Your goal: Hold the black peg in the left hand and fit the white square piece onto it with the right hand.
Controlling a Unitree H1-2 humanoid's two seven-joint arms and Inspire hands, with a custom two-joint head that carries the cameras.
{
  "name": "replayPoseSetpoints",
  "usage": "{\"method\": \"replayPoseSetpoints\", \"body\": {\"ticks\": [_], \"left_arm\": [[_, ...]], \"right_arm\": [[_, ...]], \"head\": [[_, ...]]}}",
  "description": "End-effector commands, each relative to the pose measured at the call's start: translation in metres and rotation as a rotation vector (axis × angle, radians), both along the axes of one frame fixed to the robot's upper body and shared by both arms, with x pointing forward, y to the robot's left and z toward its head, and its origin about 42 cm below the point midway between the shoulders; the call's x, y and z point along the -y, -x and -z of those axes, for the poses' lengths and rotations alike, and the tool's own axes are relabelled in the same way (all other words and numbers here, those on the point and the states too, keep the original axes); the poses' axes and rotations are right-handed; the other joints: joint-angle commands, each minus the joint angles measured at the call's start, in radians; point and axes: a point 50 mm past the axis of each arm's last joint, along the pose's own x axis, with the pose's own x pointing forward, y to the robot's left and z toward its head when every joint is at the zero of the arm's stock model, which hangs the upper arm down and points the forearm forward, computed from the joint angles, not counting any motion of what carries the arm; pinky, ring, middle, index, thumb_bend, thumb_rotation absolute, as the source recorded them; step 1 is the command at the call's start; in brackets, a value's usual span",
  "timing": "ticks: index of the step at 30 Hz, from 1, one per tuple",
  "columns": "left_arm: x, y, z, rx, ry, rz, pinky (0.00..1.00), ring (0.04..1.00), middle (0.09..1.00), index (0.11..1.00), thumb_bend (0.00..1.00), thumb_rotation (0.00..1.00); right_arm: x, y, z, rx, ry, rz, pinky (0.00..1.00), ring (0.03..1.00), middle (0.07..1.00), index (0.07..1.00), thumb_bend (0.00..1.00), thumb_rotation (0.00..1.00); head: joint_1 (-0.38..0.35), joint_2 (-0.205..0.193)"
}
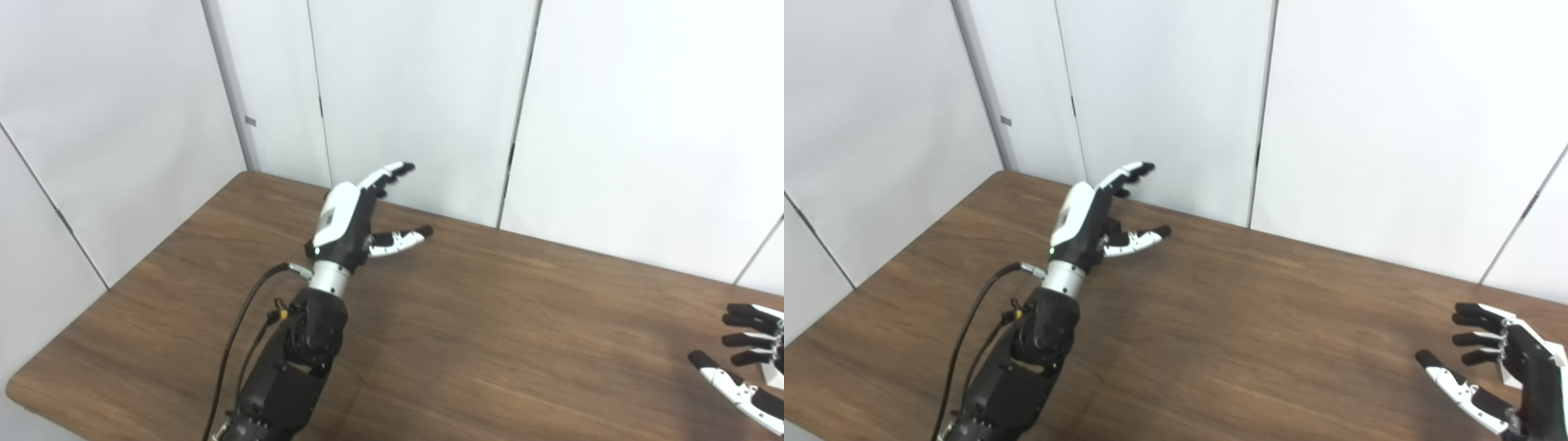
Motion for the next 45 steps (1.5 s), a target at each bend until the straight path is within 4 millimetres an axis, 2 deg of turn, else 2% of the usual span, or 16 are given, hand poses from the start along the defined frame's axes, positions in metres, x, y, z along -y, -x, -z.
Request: {"method": "replayPoseSetpoints", "body": {"ticks": [1, 4, 10, 15, 20, 26, 33, 43, 45], "left_arm": [[-0.010, -0.012, -0.034, 0.112, -0.047, -0.045, 0.72, 0.831, 0.866, 0.868, 0.78, 0.24], [-0.022, -0.016, -0.038, 0.118, -0.076, -0.084, 0.73, 0.858, 0.884, 0.868, 0.79, 0.21], [-0.052, -0.023, -0.042, 0.101, -0.143, -0.170, 0.79, 0.912, 0.913, 0.893, 0.84, 0.28], [-0.061, -0.024, -0.046, 0.086, -0.140, -0.254, 0.76, 0.881, 0.896, 0.914, 0.86, 0.25], [-0.068, -0.026, -0.050, 0.058, -0.264, -0.382, 0.78, 0.921, 0.925, 0.901, 0.90, 0.30], [-0.072, -0.028, -0.048, -0.019, -0.316, -0.493, 0.96, 0.997, 0.996, 0.894, 0.96, 0.40], [-0.078, -0.029, -0.044, -0.139, -0.349, -0.565, 0.91, 1.000, 1.000, 0.852, 1.00, 0.53], [-0.094, -0.030, -0.030, -0.299, -0.386, -0.583, 0.90, 1.000, 1.000, 0.836, 1.00, 0.69], [-0.096, -0.031, -0.026, -0.321, -0.398, -0.583, 0.87, 1.000, 1.000, 0.831, 1.00, 0.72]], "right_arm": [[-0.003, -0.002, -0.021, 0.080, 0.008, -0.009, 0.43, 0.557, 0.644, 0.650, 0.49, 0.00], [-0.003, -0.002, -0.021, 0.085, 0.009, -0.016, 0.44, 0.558, 0.645, 0.655, 0.48, 0.00], [-0.002, -0.002, -0.022, 0.081, 0.006, -0.013, 0.45, 0.561, 0.647, 0.656, 0.48, 0.00], [-0.002, -0.001, -0.023, 0.083, 0.010, -0.013, 0.44, 0.554, 0.641, 0.652, 0.48, 0.00], [-0.002, -0.002, -0.023, 0.083, 0.005, -0.011, 0.44, 0.558, 0.643, 0.652, 0.49, 0.00], [-0.003, -0.002, -0.026, 0.077, 0.000, -0.005, 0.44, 0.547, 0.641, 0.653, 0.48, 0.00], [-0.004, -0.003, -0.027, 0.075, -0.007, -0.010, 0.44, 0.542, 0.638, 0.651, 0.48, 0.00], [-0.005, -0.001, -0.029, 0.070, -0.006, -0.010, 0.45, 0.547, 0.643, 0.654, 0.47, 0.00], [-0.005, -0.001, -0.029, 0.071, -0.006, -0.010, 0.45, 0.550, 0.646, 0.654, 0.47, 0.00]], "head": [[0.001, 0.001], [0.001, 0.001], [0.007, 0.001], [0.008, 0.003], [0.008, 0.004], [0.006, 0.007], [0.009, 0.008], [0.009, 0.016], [0.008, 0.018]]}}
